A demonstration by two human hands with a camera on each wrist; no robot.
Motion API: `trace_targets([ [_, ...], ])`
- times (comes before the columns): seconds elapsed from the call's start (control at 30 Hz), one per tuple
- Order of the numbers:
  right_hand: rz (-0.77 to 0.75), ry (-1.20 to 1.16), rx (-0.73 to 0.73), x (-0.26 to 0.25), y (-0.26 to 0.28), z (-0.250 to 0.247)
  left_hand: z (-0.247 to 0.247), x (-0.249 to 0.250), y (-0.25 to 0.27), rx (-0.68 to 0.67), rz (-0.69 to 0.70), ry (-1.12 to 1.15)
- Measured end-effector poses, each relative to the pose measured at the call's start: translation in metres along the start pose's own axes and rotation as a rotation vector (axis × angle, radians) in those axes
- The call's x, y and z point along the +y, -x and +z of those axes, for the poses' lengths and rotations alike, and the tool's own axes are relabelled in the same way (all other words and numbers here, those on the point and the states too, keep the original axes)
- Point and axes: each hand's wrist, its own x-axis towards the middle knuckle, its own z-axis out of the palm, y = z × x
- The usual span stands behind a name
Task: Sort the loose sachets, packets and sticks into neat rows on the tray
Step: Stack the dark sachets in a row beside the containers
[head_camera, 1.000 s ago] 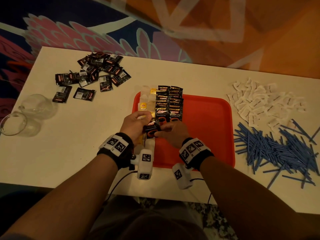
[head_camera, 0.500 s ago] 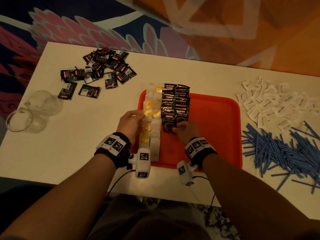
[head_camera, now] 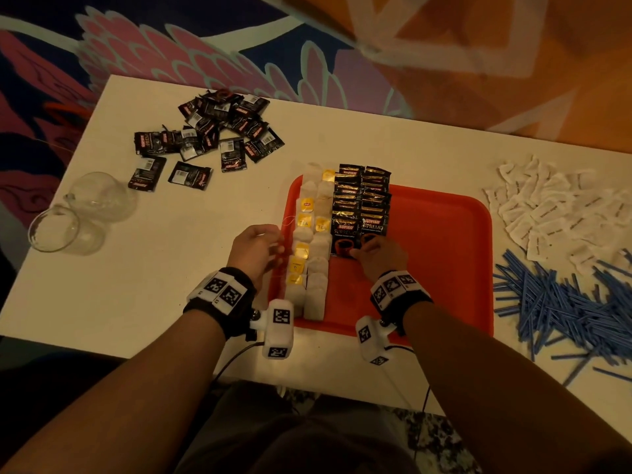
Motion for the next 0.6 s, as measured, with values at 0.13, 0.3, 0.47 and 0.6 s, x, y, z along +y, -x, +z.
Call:
trace_targets([
  [0.13, -0.003, 0.021, 0.005, 0.0, 0.005, -0.001, -0.004, 0.003, -0.007, 0.007, 0.03, -0.06],
  [0.3, -0.051, 0.02, 0.038, -0.007, 0.011, -0.004, -0.021, 0.017, -0.036, 0.074, 0.175, -0.394],
  [0.47, -0.133, 0.025, 0.029, -0.025, 0.019, -0.005, -0.038, 0.058, -0.08, 0.088, 0.32, -0.931],
  [0.6, -0.204, 0.05, 0.033, -0.039, 0.026, 0.002, -0.057, 0.097, -0.127, 0.138, 0.303, -1.175],
])
